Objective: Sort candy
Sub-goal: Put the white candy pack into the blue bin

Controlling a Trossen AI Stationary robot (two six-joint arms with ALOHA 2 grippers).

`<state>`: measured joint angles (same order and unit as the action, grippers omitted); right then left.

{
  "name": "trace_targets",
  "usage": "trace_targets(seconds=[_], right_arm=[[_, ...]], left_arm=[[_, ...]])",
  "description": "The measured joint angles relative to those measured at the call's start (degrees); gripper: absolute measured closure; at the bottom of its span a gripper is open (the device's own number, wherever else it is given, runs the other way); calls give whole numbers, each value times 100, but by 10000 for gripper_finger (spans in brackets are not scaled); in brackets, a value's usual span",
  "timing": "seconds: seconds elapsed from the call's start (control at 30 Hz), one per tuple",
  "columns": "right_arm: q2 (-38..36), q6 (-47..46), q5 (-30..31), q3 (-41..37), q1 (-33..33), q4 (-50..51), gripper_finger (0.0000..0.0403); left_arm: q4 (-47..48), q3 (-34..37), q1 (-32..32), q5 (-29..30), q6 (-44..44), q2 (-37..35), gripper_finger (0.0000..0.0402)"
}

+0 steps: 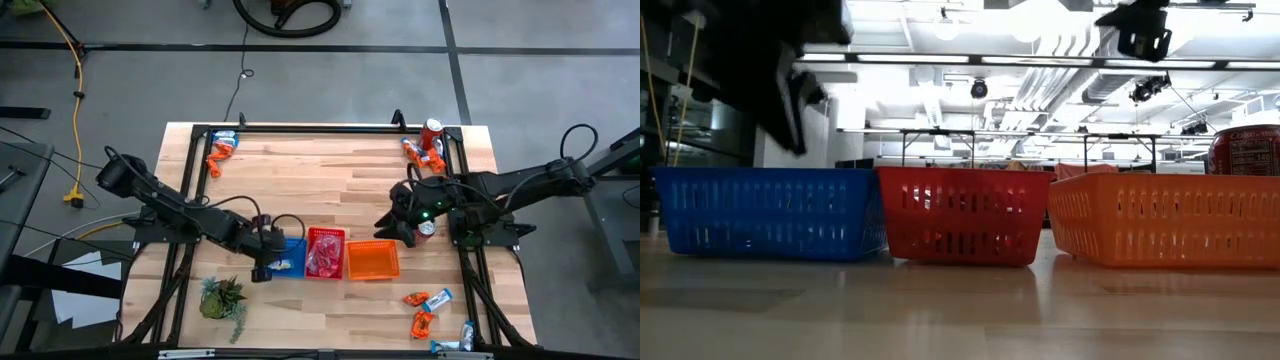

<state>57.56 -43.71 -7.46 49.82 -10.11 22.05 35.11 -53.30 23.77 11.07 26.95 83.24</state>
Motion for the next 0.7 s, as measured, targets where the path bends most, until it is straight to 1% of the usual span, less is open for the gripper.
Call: trace_targets(seconds=[0.13,0.23,0.33,0.47,0.6,0.7], right_arm=[[-199,-51,0,0,-257,35,187],[-239,-304,13,0,-552,201,187],[-201,-556,4,0,-1020,384,187],[-61,-1024,8,0,-1822,584,187],[241,-1598,34,1,-2782,1055,187],[627,-1900,55,0,-3560,1683,187]], left_arm=[[939,-635,-52,219,394,-130,256],[1376,-1006,-53,483,793,-377,220],[1226,-1088,-50,703,1344,-781,197],[987,-1088,-23,958,1921,-1331,185],[574,-1086,34,1112,1948,-1746,183],[161,-1086,32,1215,1944,-1958,183]])
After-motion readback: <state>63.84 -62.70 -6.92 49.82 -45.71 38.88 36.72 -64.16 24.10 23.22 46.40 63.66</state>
